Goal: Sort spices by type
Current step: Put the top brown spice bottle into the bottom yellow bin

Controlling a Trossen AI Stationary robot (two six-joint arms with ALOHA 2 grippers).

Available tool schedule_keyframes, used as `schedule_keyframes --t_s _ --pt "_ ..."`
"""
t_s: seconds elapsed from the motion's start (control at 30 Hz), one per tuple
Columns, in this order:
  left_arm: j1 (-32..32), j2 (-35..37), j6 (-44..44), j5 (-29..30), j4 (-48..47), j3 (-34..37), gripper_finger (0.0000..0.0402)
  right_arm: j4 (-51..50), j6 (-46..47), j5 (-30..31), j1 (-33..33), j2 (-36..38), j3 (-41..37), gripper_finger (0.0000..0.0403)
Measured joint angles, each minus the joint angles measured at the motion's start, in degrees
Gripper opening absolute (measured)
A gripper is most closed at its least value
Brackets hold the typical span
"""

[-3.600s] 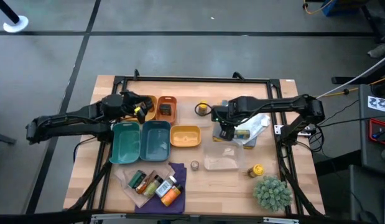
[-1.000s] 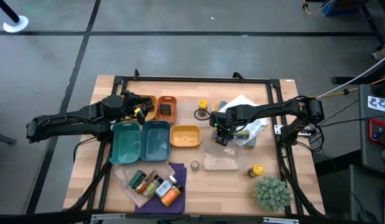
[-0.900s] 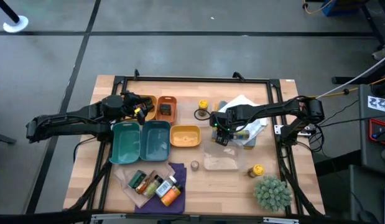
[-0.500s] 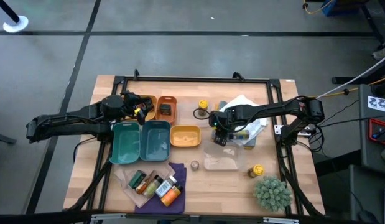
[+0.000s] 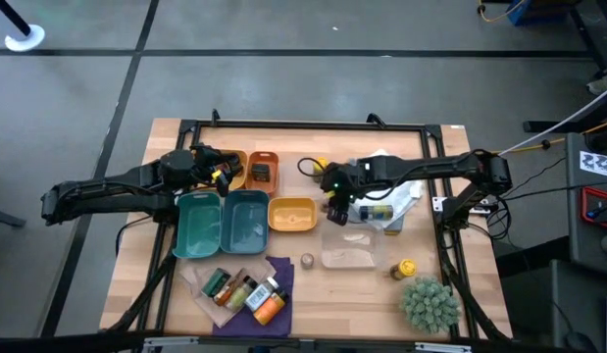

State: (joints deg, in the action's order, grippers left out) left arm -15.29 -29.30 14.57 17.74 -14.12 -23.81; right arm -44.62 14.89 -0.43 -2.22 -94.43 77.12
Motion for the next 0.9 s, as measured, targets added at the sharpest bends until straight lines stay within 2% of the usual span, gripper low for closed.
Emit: schedule_keyframes --t_s 0.17,0.4,0.9 --pt "0.0 0.0 0.0 0.0 0.0 0.0 0.0239 6.0 -4.7 1.4 0.0 -0.2 1.0 0.0156" --pt "0.0 0.0 0.0 0.0 0.0 0.0 0.0239 14.9 -12.0 0.9 0.0 -4.0 1.0 0.0156" --pt "0.0 0.0 0.0 0.0 0.0 0.0 0.0239 16.2 -20.4 0.9 0.0 -12.7 1.0 0.0156"
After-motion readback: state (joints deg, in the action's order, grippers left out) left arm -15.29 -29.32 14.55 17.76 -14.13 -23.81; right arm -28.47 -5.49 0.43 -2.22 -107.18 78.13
